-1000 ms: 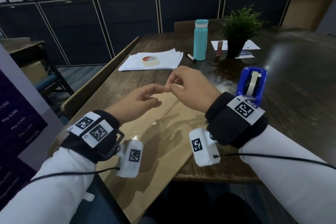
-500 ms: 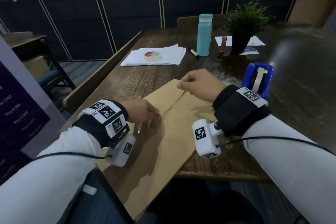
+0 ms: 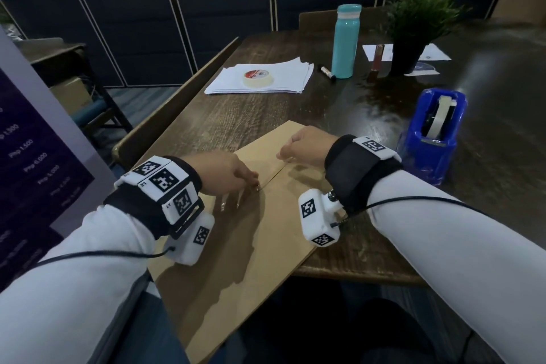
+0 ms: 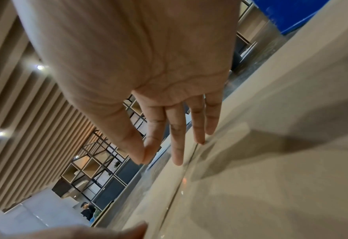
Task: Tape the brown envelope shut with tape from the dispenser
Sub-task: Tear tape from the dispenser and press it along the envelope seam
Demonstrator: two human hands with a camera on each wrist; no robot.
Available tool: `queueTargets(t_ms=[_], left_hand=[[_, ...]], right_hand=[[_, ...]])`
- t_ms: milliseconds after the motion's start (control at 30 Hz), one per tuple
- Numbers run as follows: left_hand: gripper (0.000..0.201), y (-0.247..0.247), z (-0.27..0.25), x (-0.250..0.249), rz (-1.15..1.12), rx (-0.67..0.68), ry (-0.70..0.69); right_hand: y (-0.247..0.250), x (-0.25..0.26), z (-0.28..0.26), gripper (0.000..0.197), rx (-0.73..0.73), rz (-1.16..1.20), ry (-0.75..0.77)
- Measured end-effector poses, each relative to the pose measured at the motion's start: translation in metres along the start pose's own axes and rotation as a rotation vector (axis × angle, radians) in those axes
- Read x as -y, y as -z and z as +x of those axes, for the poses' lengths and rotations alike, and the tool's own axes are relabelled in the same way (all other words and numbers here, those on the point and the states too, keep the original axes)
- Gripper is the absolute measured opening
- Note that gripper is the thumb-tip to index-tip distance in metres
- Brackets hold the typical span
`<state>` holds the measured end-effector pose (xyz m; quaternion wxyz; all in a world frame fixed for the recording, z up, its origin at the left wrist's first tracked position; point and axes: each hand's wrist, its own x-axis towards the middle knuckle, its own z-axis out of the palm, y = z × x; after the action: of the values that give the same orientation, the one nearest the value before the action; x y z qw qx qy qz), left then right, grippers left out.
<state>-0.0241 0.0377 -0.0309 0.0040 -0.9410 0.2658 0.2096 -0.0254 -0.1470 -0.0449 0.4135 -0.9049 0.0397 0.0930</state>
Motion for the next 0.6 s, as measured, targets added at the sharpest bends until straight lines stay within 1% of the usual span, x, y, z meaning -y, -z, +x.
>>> queueTargets(t_ms=[67, 133, 200, 300, 533, 567, 600], left_hand=[[0.047, -0.001, 0.001, 0.001, 0.003, -0.009, -0.007], [0.048, -0.002, 0.001, 0.003, 0.018, -0.011, -0.012], [0.050, -0.003, 0.002, 0.004, 0.034, -0.009, -0.019], [0.052, -0.003, 0.002, 0.005, 0.040, -0.005, -0.029], [0.050, -0.007, 0.003, 0.014, -0.010, -0.029, -0.036], [0.050, -0.008, 0.003, 0.015, -0.004, -0.026, -0.033], [0.050, -0.008, 0.004, 0.017, 0.004, -0.023, -0.030]], right_hand=[[-0.005, -0.002, 0.004, 0.022, -0.003, 0.004, -0.015], [-0.005, -0.003, 0.006, 0.027, 0.009, -0.014, -0.031], [-0.004, -0.003, 0.005, 0.031, 0.019, 0.022, -0.056], [-0.006, -0.006, 0.009, 0.035, 0.002, 0.020, -0.069], [-0.010, -0.010, 0.020, 0.024, -0.008, -0.025, -0.075], [-0.010, -0.010, 0.020, 0.025, 0.001, -0.048, -0.070], [-0.010, -0.009, 0.020, 0.033, 0.005, -0.067, -0.071]])
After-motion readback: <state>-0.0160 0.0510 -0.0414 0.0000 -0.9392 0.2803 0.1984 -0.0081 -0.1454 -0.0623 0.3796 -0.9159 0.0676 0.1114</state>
